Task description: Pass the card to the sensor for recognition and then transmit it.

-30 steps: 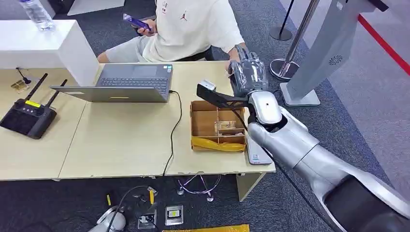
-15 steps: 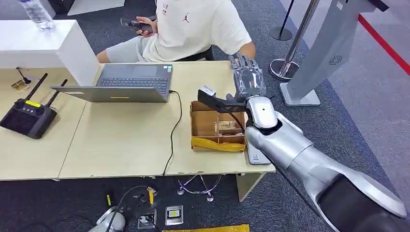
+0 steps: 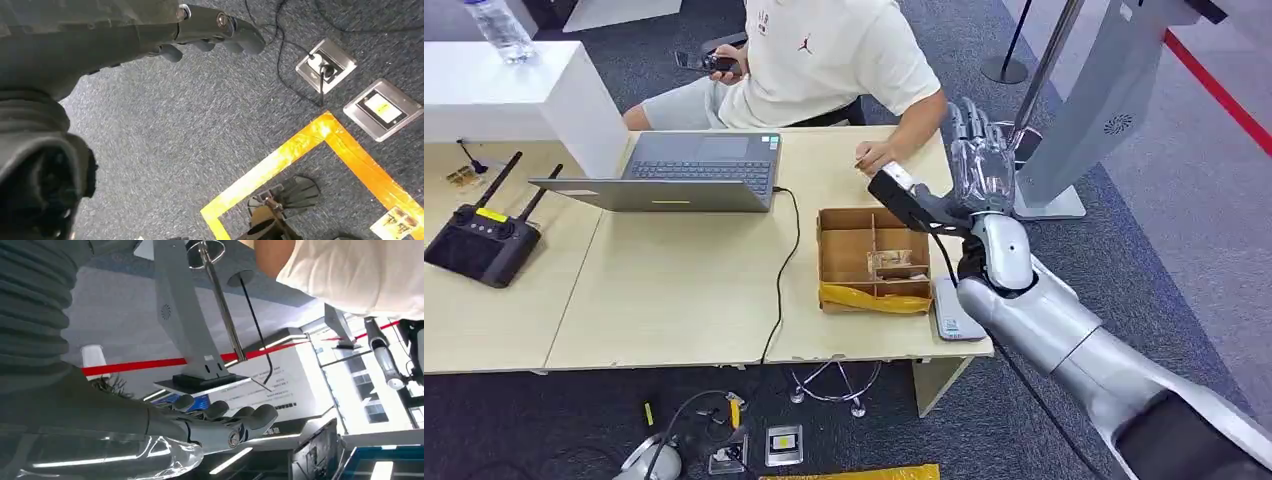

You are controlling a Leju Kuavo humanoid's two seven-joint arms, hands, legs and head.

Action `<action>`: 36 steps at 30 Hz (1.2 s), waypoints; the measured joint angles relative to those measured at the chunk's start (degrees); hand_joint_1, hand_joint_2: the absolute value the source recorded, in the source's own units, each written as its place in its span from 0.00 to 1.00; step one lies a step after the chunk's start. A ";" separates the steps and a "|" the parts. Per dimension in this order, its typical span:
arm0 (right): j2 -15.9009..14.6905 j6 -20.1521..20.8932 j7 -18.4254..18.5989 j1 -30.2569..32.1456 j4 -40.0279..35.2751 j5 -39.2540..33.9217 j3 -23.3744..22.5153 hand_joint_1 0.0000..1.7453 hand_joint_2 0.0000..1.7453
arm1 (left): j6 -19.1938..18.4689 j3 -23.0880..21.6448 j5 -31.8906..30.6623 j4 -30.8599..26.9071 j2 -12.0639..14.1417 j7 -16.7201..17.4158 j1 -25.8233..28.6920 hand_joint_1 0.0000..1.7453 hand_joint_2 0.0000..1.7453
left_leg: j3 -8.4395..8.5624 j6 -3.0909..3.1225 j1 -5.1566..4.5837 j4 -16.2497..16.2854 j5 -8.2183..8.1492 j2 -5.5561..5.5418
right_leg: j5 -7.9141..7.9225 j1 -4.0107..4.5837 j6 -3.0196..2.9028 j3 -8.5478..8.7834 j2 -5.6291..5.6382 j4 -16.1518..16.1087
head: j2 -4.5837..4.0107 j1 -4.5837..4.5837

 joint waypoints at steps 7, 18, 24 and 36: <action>-3.13 -1.31 -1.31 7.02 -9.84 1.33 -3.34 0.00 1.00 | 0.00 0.09 1.36 0.15 0.39 -0.35 0.64 0.00 0.00 | 0.03 -0.01 0.03 0.00 0.00 0.00 | -0.01 0.05 -0.01 0.03 -0.01 0.00 | 0.00 0.02; -5.55 13.06 -8.46 21.05 -19.65 -3.34 -5.13 0.00 1.00 | 0.00 0.11 1.99 0.15 1.20 -0.50 1.18 0.00 0.00 | 0.00 0.00 0.04 -0.02 -0.03 0.01 | -0.02 0.05 -0.03 0.02 -0.02 0.00 | -0.02 0.00; -5.59 16.61 -8.48 23.50 -19.84 -3.13 -4.92 0.00 1.00 | 0.00 0.11 1.99 0.13 1.44 -0.50 1.20 0.00 0.00 | -0.01 -0.01 0.04 -0.02 -0.02 0.01 | -0.02 0.05 -0.03 0.02 -0.01 0.00 | 0.00 0.00; -5.27 19.19 -8.20 23.92 -19.67 0.52 -2.97 0.00 1.00 | 0.00 0.07 1.07 0.11 1.49 0.13 1.18 0.00 0.00 | -0.02 -0.01 0.03 -0.02 -0.02 0.00 | -0.02 0.04 -0.03 0.02 -0.02 0.00 | 0.00 0.00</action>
